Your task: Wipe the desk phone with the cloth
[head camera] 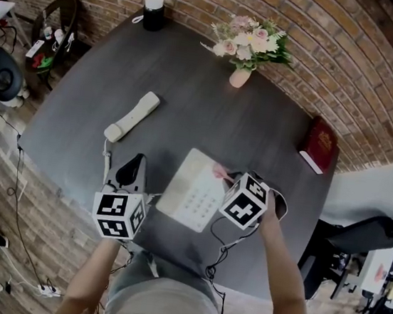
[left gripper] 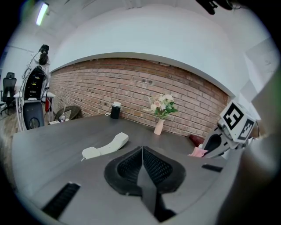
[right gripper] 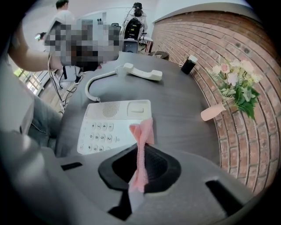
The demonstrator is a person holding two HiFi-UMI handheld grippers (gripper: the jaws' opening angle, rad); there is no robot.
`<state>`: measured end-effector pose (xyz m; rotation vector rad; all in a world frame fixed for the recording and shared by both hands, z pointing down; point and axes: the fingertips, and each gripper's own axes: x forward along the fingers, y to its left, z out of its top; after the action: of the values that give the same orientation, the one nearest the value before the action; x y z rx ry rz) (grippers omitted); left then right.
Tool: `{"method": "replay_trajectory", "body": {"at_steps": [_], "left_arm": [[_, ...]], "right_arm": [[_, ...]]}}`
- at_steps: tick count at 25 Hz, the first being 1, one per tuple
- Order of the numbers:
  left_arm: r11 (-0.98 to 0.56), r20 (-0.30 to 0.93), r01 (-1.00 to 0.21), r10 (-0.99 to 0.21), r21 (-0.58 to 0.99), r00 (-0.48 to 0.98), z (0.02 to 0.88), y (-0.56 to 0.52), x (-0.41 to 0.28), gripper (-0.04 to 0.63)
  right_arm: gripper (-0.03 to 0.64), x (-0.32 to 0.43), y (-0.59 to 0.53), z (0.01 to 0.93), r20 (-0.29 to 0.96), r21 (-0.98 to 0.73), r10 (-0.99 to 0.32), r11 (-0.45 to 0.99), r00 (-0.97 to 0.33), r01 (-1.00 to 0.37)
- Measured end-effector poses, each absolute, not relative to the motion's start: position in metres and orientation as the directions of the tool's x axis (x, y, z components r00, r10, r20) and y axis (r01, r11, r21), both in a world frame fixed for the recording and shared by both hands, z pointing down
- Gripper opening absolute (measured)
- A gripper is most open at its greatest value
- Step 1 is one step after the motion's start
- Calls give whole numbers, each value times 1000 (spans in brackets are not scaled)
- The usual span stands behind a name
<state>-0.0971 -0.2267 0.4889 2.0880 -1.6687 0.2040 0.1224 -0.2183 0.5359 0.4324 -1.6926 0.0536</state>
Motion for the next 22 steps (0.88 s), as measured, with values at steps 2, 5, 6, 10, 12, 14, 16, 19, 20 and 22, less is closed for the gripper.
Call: {"method": "replay_trajectory", "body": {"at_steps": [2, 5, 6, 10, 12, 14, 16, 19, 20, 22], "left_arm": [[-161, 390, -953, -885, 255, 254, 489, -227, -97, 9], [-161, 391, -953, -885, 255, 254, 488, -227, -97, 9], [-161, 390, -953, -885, 256, 254, 489, -226, -97, 9], [-163, 390, -952, -884, 258, 257, 490, -224, -98, 9], [-163, 393, -952, -883, 258, 258, 490, -222, -98, 9], [-164, 395, -952, -882, 258, 259, 492, -221, -99, 9], [-164, 397, -952, -880, 258, 260, 493, -219, -100, 9], [-167, 399, -952, -878, 257, 262, 494, -218, -100, 9], [-169, 399, -952, -878, 256, 264, 493, -218, -100, 9], [-173, 399, -952, -878, 254, 266, 493, -216, -100, 9]], "right_arm": [[20, 122, -217, 537, 963, 204, -247, 928, -108, -312], [20, 120, -215, 537, 964, 196, -242, 929, -113, -312], [20, 119, -214, 537, 964, 194, -239, 930, -114, -312], [20, 118, -209, 538, 967, 185, -230, 932, -113, -312], [20, 117, -206, 540, 968, 180, -225, 933, -114, -313], [20, 117, -203, 542, 969, 174, -220, 933, -114, -316], [20, 116, -200, 545, 970, 168, -215, 932, -115, -321], [20, 115, -196, 547, 971, 159, -207, 932, -119, -326], [20, 114, -194, 547, 971, 156, -205, 932, -120, -327], [20, 114, -191, 547, 972, 152, -202, 931, -121, -331]]}}
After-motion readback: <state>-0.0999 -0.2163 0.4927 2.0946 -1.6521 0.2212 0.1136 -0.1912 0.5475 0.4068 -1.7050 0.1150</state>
